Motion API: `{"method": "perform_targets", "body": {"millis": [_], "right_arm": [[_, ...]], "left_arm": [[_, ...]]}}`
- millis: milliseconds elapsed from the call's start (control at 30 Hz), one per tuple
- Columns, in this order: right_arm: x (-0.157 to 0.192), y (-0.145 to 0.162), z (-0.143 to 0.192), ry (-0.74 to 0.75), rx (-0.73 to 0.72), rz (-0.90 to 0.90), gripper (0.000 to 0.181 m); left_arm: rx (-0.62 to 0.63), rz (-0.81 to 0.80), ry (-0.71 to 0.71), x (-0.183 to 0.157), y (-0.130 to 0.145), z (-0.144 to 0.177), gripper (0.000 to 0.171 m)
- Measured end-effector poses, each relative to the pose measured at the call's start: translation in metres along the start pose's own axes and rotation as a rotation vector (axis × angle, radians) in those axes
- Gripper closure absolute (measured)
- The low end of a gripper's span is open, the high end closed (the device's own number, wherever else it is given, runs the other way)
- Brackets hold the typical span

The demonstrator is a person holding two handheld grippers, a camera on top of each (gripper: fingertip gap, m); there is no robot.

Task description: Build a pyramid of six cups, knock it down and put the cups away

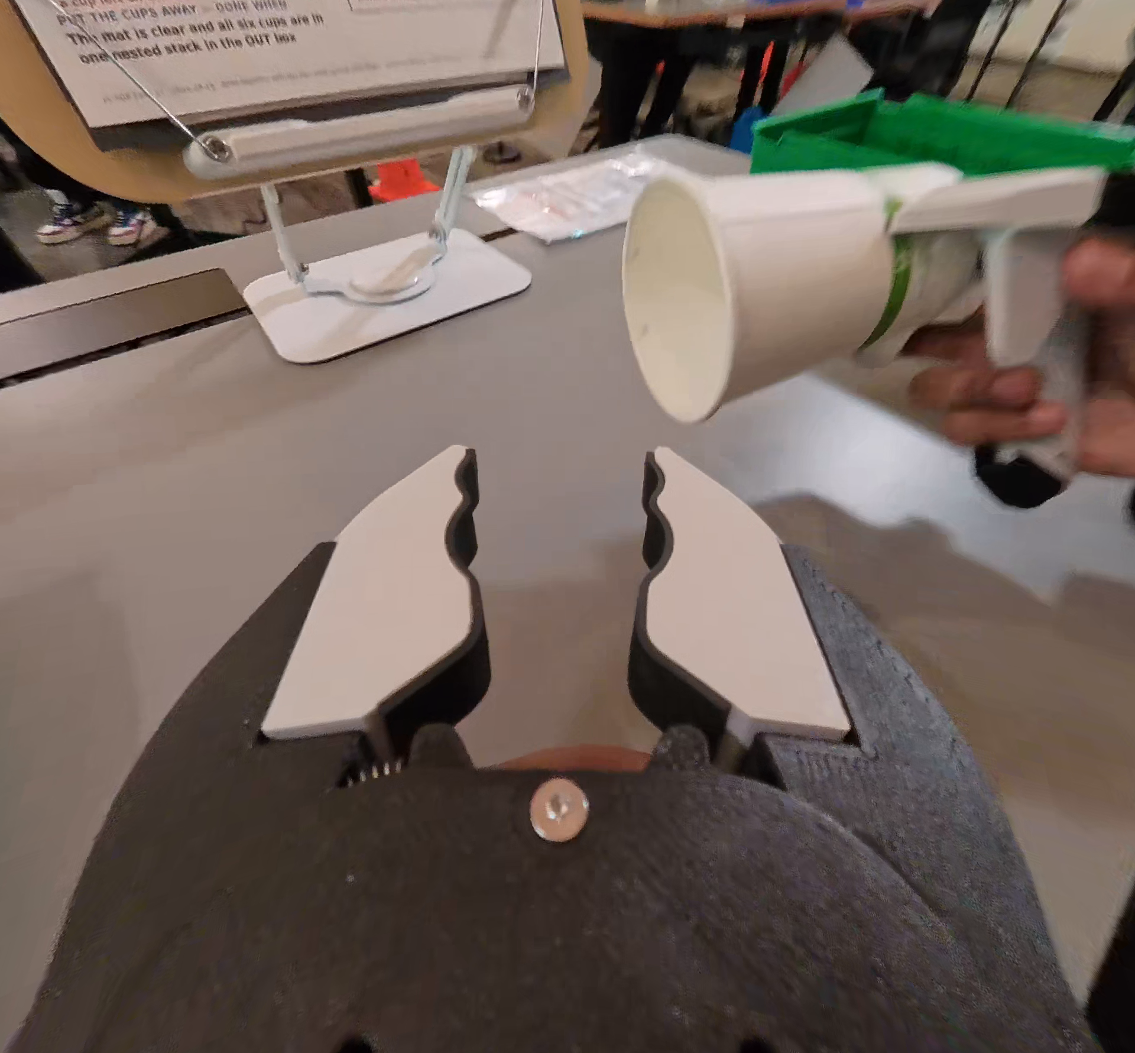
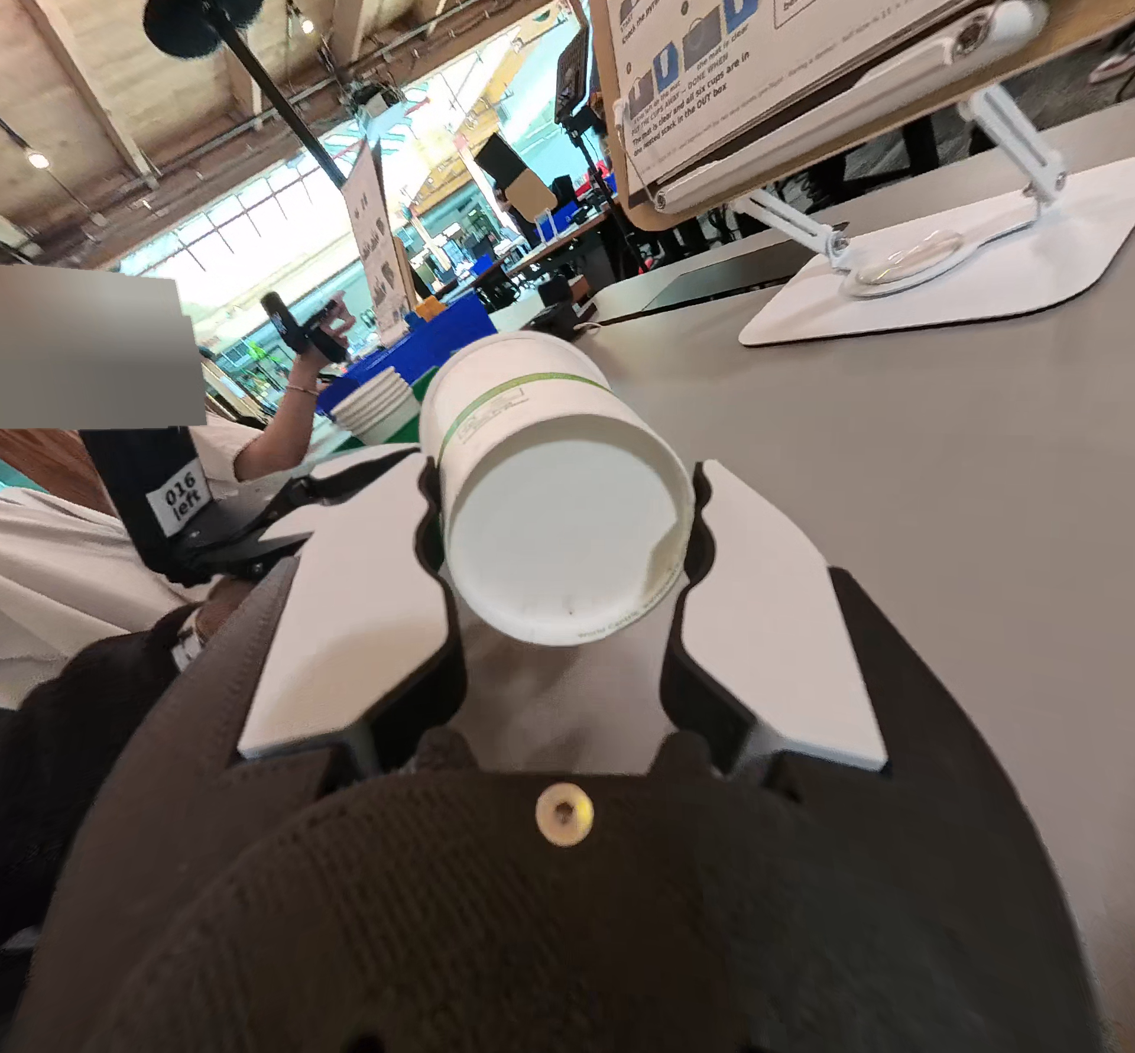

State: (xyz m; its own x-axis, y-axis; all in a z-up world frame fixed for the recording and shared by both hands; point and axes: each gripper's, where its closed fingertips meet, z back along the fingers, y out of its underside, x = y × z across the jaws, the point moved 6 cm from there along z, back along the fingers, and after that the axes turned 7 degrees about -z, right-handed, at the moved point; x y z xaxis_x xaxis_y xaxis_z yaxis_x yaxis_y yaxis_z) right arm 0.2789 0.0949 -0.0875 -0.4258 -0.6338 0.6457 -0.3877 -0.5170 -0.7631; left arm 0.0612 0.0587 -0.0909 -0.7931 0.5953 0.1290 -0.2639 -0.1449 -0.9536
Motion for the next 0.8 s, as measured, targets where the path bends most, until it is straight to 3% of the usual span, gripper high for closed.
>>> {"method": "perform_targets", "body": {"millis": [67,233,433,600,800], "right_arm": [[0.003,-0.002,0.0,0.007,0.018,0.054,0.102],[0.009,-0.009,0.004,0.027,0.098,0.172,0.102],[0.022,-0.021,-0.007,0.124,0.219,0.411,0.102],[0.037,-0.033,-0.06,0.219,0.494,0.661,0.102],[0.056,-0.027,-0.147,0.216,0.811,0.733,0.102]], "left_arm": [[0.034,-0.024,-0.038,0.006,0.007,-0.003,0.119],[0.067,0.156,-0.133,0.039,0.022,-0.001,0.119],[0.126,0.211,-0.233,0.068,0.043,0.014,0.119],[0.189,0.178,-0.27,0.066,0.061,0.044,0.118],[0.205,0.196,-0.329,0.066,0.072,0.074,0.118]]}}
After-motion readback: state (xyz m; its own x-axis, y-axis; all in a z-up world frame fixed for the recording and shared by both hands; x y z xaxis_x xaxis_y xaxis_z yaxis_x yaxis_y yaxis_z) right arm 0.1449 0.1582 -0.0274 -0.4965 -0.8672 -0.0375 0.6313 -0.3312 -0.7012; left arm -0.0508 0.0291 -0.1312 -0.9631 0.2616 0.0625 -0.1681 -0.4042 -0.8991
